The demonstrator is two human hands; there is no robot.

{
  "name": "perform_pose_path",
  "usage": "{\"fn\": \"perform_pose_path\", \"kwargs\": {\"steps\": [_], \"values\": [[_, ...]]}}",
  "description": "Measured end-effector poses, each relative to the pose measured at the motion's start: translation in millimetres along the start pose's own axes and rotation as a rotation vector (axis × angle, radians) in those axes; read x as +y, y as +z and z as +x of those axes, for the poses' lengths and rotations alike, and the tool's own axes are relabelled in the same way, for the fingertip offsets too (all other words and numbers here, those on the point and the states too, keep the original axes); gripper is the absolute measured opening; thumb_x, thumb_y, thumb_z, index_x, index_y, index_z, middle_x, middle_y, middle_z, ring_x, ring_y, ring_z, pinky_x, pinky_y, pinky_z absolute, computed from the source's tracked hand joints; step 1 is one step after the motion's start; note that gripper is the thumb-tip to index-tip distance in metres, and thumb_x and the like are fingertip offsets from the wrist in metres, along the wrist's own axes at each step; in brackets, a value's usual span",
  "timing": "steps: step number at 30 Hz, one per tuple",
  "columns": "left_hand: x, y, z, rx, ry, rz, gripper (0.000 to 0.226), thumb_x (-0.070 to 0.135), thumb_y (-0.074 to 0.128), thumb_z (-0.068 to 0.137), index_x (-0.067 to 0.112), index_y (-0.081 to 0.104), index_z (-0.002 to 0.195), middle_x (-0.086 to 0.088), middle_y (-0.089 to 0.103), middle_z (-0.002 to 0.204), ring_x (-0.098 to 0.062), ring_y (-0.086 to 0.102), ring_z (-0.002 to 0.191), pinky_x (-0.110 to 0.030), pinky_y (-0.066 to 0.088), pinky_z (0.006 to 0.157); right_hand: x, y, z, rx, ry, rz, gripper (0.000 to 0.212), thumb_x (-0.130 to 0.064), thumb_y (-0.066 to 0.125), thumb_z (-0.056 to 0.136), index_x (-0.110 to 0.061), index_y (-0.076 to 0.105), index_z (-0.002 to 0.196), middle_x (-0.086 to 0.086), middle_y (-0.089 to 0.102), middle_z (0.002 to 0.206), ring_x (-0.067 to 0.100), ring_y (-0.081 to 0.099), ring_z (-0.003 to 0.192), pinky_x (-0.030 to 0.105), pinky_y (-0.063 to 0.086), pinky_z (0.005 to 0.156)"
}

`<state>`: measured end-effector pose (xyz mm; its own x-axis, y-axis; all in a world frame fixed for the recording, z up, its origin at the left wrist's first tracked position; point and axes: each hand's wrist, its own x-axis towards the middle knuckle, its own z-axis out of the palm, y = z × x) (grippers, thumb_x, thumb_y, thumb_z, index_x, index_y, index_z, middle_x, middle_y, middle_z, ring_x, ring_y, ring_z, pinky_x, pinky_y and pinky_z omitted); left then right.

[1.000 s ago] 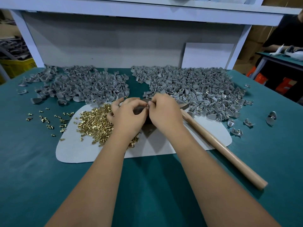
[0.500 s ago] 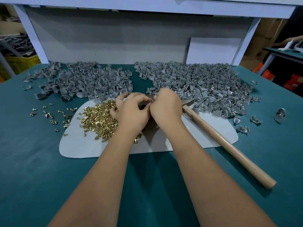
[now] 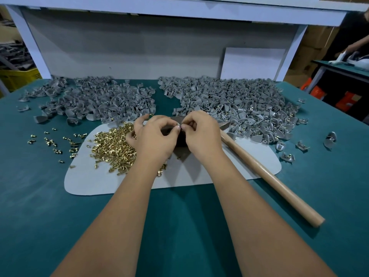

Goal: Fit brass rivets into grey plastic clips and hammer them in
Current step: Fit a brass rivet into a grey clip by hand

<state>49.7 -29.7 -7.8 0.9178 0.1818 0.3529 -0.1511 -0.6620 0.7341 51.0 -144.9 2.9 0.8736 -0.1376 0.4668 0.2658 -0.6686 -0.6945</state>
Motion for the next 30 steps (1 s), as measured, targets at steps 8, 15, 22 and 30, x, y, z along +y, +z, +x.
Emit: {"fn": "perform_pose_path", "kwargs": {"steps": [8, 15, 22, 30], "values": [[-0.1, -1.4, 0.9, -0.032, -0.008, -0.055, 0.010, 0.039, 0.066, 0.089, 0.042, 0.063, 0.080, 0.027, 0.056, 0.100, -0.014, 0.021, 0.139, -0.051, 0.013, 0.110, 4.3, 4.4, -9.6, 0.106, -0.234, -0.082, 0.009, 0.005, 0.061, 0.081, -0.002, 0.061, 0.075, 0.004, 0.056, 0.080, 0.019, 0.049, 0.080, 0.025, 0.034, 0.068], [3.1, -7.3, 5.6, -0.034, -0.038, -0.213, 0.012, 0.033, 0.064, 0.090, 0.040, 0.063, 0.079, 0.023, 0.061, 0.092, -0.015, 0.045, 0.125, -0.049, 0.031, 0.108, -6.9, 2.4, -9.5, 0.184, 0.002, 0.199, 0.009, -0.011, 0.057, 0.090, -0.016, 0.056, 0.083, -0.005, 0.059, 0.081, 0.010, 0.054, 0.077, 0.026, 0.045, 0.070], [-7.4, -43.2, 20.2, 0.182, -0.270, -0.889, 0.013, 0.014, 0.061, 0.094, 0.023, 0.068, 0.088, 0.006, 0.073, 0.086, -0.003, 0.067, 0.079, -0.014, 0.049, 0.068, -36.2, 21.3, -21.7, 0.044, -0.066, 0.128, 0.011, -0.010, 0.062, 0.086, -0.021, 0.061, 0.089, -0.010, 0.061, 0.082, 0.007, 0.056, 0.079, 0.033, 0.052, 0.076], [-27.8, -58.4, 26.4, 0.507, -0.292, -0.999, 0.009, 0.004, 0.058, 0.094, 0.005, 0.066, 0.093, 0.003, 0.066, 0.075, 0.000, 0.062, 0.065, -0.016, 0.049, 0.065, -59.2, 35.1, -32.0, -0.237, -0.314, -0.142, 0.029, -0.006, 0.051, 0.090, -0.013, 0.065, 0.115, 0.004, 0.063, 0.114, 0.024, 0.057, 0.104, 0.041, 0.049, 0.086]]}}
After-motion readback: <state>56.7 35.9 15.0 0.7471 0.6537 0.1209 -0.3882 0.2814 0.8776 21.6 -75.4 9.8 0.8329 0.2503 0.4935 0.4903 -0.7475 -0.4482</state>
